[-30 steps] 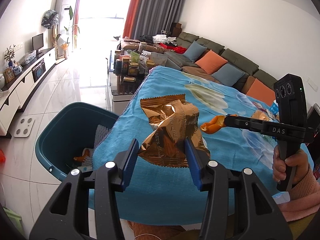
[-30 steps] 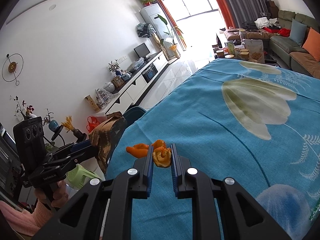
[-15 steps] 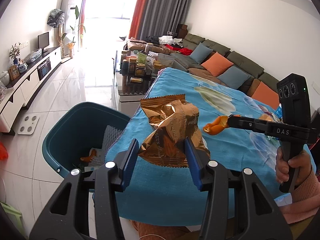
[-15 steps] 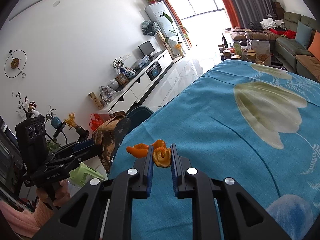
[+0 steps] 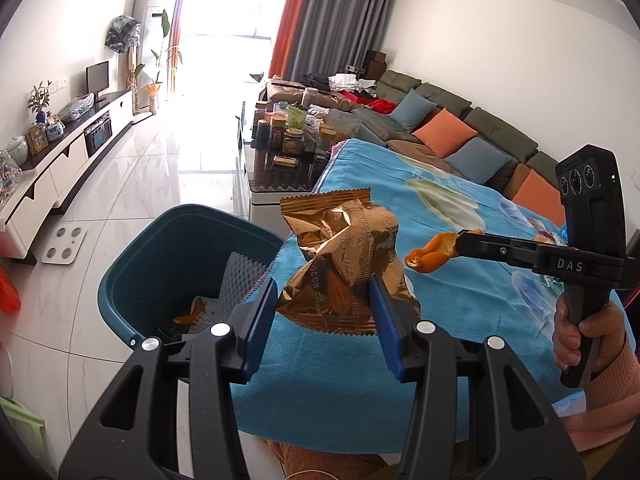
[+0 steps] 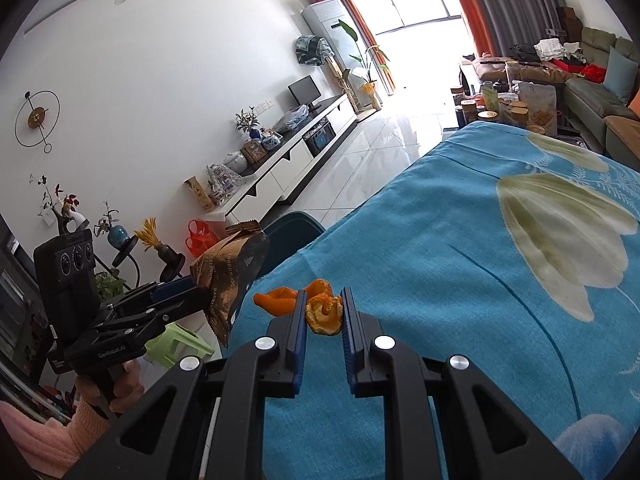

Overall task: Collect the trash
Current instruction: 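Carry the gold wrapper and orange peel in both tools toward the teal bin, then lower the gold wrapper with the left tool into the bin while the right tool lowers the peel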

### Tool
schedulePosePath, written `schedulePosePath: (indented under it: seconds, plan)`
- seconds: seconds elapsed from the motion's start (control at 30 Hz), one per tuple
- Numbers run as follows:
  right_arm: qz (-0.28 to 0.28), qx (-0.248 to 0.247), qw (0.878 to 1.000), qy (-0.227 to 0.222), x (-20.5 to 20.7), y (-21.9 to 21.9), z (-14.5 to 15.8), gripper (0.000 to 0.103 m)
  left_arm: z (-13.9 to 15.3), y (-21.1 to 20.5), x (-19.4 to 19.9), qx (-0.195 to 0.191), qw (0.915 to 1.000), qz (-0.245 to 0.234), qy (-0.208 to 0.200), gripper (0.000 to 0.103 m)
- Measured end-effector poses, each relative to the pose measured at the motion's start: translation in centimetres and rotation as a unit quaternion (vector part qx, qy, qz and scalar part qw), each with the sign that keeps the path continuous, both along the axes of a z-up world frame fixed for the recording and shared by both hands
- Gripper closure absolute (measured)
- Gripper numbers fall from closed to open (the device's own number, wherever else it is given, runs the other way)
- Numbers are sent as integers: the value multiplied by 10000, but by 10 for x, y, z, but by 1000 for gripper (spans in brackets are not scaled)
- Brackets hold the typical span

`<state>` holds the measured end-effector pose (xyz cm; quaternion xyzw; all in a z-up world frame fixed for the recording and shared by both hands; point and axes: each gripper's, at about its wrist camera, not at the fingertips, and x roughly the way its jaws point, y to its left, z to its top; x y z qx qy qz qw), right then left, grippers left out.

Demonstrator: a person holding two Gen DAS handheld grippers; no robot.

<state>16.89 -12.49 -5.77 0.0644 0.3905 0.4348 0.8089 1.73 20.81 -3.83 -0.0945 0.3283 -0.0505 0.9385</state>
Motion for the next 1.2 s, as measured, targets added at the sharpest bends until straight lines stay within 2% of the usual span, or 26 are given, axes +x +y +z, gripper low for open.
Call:
schedulePosePath:
  seconds: [1.2]
  plan:
    - [318, -51, 9995, -29, 9, 36, 7, 88, -5, 13, 10, 35, 9992, 401, 63, 56]
